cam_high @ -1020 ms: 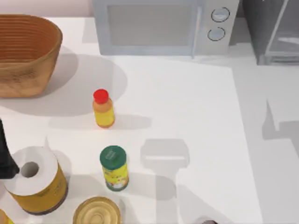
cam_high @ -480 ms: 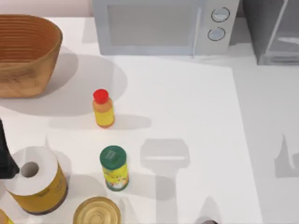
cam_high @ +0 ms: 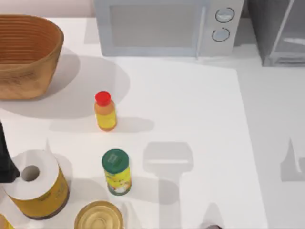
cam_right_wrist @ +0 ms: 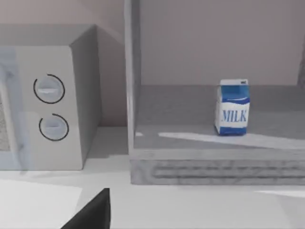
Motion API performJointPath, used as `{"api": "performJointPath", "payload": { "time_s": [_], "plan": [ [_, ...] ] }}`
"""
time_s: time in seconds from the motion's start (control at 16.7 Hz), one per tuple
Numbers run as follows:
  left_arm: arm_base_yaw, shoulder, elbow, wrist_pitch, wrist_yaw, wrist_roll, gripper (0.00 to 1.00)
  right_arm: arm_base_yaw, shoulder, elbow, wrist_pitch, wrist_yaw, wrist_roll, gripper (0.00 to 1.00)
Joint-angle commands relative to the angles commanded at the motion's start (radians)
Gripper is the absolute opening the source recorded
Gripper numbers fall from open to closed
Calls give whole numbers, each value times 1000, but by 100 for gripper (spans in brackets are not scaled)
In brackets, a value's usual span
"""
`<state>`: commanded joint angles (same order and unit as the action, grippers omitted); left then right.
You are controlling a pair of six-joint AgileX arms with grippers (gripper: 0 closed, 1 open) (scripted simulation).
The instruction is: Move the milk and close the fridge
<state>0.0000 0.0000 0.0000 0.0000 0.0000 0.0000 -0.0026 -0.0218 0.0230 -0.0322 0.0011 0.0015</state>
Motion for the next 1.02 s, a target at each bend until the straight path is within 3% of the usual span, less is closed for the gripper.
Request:
{"api": "performJointPath", "payload": {
  "time_s": [0.3, 1.02],
  "plan": [
    [0, 0, 0, 0, 0, 0, 100, -3, -162, 133, -264, 4, 0, 100],
    [0, 0, 0, 0, 0, 0, 100, 3, -694, 568, -1276, -2, -13, 100]
  ]
}}
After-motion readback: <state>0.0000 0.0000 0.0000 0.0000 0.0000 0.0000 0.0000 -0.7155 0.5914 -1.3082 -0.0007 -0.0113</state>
